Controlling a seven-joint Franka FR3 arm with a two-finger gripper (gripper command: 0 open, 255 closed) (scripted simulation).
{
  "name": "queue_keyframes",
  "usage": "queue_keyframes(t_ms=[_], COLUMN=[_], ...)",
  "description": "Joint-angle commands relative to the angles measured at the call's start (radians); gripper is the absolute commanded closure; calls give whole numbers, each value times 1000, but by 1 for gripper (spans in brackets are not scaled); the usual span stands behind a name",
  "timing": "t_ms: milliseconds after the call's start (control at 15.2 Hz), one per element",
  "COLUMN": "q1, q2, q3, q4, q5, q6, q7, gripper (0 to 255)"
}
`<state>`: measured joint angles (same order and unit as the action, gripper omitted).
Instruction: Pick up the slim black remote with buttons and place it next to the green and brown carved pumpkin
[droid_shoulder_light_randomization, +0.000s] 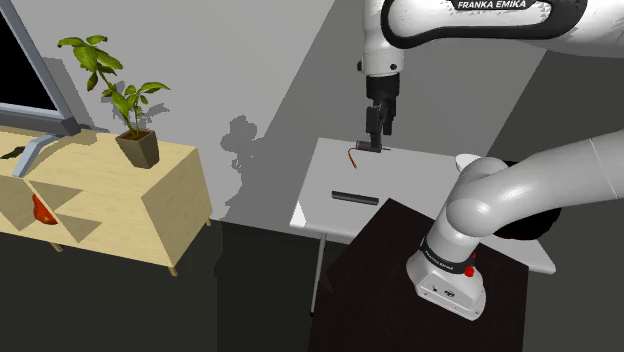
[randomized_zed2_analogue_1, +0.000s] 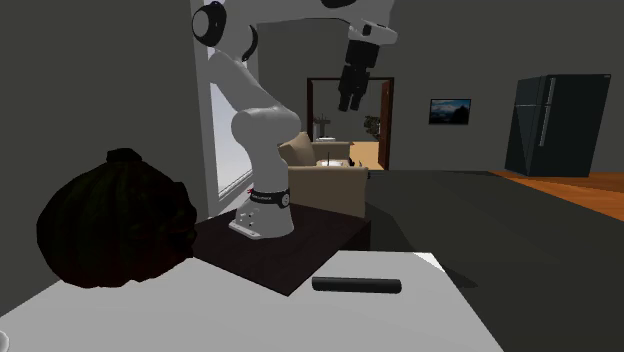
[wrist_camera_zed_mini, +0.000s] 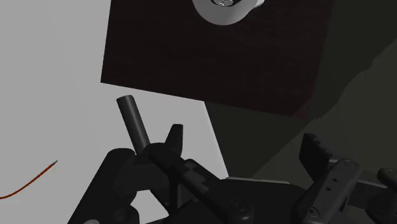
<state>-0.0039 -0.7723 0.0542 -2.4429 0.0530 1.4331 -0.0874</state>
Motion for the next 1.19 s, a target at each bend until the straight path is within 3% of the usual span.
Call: queue_keyframes(t_ms=[0, 594, 1122], q1=[0, -24, -68], q2=[0, 9, 196], q3=[0, -82, -171], q4=[0, -273, -410], q5=[0, -106, -206], q6=[0, 366, 771], q7=[0, -156, -280], gripper=[0, 0, 0])
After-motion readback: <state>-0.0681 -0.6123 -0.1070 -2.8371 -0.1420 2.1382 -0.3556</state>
